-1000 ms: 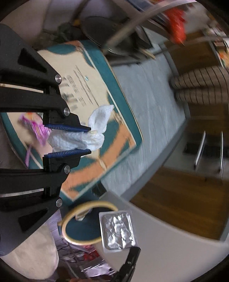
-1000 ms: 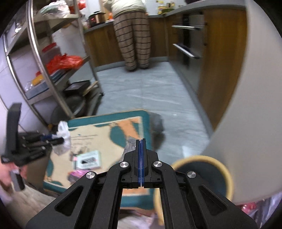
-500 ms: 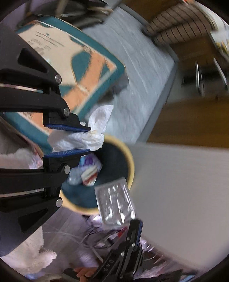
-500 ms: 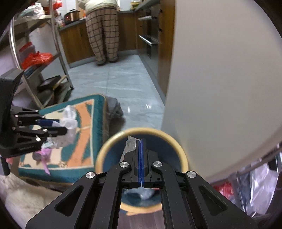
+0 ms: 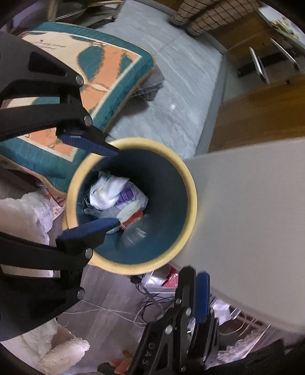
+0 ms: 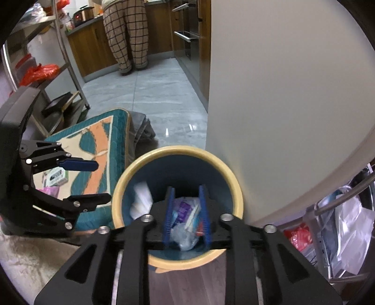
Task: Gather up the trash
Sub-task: 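Carry the tissue and foil pack to the bin and release both, then move both open grippers back over the cushion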
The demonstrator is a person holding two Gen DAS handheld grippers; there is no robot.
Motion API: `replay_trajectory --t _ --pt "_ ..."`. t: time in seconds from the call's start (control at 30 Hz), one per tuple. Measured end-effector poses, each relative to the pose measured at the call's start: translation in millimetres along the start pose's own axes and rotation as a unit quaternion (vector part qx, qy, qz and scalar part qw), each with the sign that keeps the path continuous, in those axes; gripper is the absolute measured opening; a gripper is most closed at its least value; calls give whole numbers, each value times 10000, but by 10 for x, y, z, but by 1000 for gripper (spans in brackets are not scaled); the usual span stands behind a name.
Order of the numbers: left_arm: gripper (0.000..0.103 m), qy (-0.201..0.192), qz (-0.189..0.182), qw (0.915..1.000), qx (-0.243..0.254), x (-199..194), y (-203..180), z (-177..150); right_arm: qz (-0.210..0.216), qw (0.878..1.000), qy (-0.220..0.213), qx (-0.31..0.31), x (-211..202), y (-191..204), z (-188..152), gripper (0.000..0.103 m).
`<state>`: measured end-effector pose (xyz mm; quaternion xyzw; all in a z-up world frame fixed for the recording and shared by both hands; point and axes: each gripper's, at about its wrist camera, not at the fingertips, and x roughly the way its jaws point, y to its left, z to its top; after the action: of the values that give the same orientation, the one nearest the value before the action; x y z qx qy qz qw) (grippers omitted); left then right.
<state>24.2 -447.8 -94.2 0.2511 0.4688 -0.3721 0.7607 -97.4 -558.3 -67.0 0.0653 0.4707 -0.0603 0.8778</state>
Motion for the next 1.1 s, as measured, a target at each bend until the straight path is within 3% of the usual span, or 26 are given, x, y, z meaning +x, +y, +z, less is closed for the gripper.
replay_trajectory --t 0.13,0.2,0.3,0.43,0.53,0.87,1.0,1.1 --pt "59 37 127 9994 -307 -64 198 -70 40 10000 44 23 37 57 42 33" --pt "66 -18 192 9990 -409 -122 280 -124 73 10000 8 -15 18 109 60 37" --pt "68 -96 233 9981 -566 -226 408 -223 104 9999 -26 -81 -37 212 89 50" --pt "80 -245 393 9961 -749 -399 573 -364 220 9995 -150 -140 -164 361 137 81" --pt "88 -369 555 9931 -962 -535 725 -473 303 9992 -229 -145 -255 488 195 92" --pt "93 -558 989 9839 -1378 -1062 1225 -1045 399 9978 -236 -466 -415 1157 488 97" --pt "94 -519 1321 9753 -1693 -1271 1544 -1398 659 9960 -247 -541 -469 1574 684 97" --pt "95 -500 1587 9632 -2110 -1391 1818 -1715 923 9934 -299 -606 -497 1933 862 98"
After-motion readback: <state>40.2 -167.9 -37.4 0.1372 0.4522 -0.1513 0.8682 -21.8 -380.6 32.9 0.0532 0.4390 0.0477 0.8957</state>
